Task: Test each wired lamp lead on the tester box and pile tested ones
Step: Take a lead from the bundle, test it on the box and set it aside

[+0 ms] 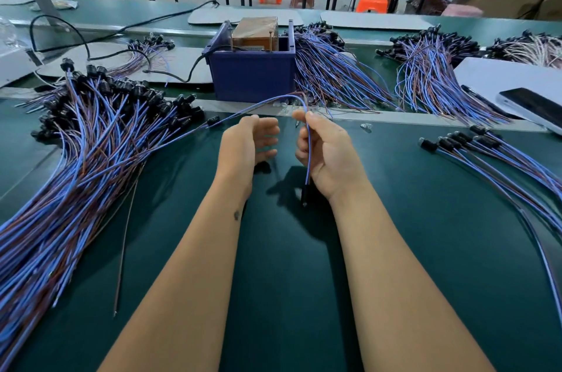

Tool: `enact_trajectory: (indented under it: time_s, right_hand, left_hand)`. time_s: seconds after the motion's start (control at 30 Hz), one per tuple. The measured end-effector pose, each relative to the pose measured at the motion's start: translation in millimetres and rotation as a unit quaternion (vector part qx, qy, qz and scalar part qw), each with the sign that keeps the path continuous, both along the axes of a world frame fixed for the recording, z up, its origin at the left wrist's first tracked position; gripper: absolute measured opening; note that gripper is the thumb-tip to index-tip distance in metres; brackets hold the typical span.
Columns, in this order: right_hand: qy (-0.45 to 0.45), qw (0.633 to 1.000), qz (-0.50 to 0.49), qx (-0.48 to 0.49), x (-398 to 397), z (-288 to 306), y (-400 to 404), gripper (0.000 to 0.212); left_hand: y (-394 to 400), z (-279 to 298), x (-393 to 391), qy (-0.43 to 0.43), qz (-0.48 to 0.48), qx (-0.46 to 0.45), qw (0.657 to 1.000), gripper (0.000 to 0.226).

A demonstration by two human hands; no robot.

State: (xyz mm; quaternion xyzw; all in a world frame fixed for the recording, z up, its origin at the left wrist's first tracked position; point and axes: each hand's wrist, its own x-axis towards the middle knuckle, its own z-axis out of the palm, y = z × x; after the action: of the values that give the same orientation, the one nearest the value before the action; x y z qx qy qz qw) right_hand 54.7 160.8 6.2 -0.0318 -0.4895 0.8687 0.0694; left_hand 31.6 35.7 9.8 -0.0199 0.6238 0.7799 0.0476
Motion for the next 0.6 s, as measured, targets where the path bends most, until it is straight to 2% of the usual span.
enact_trajectory:
  time_s: [0.17,0.27,0.33,0.47,0.6]
  right_hand:
    - [-0.006,0.984,0.120,0.133,4,-3,-7,0.019]
    - [0.015,0.955,0.191,0.226,8,-3,-7,0.020]
    - [0.021,0.939,0.214,0.269,10,-2,-8,0.020]
    - [0.008,0.947,0.206,0.246,10,-1,-11,0.019]
    - [-0.017,0.977,0.109,0.185,7,0,-14,0.027]
  left_hand:
    - [5,-3,2,0.041,-0.002,0.014,0.999,0.029]
    - [2,-4,-1,0.036,0.012,0.025,0.999,0.013]
    - [-2,-4,-3,0.028,0.012,0.062,0.998,0.016]
    - [-4,-4,-4,0.048,-0.032,0.128,0.990,0.024]
    - [-3,-5,-4,0.065,-0.085,0.149,0.983,0.041]
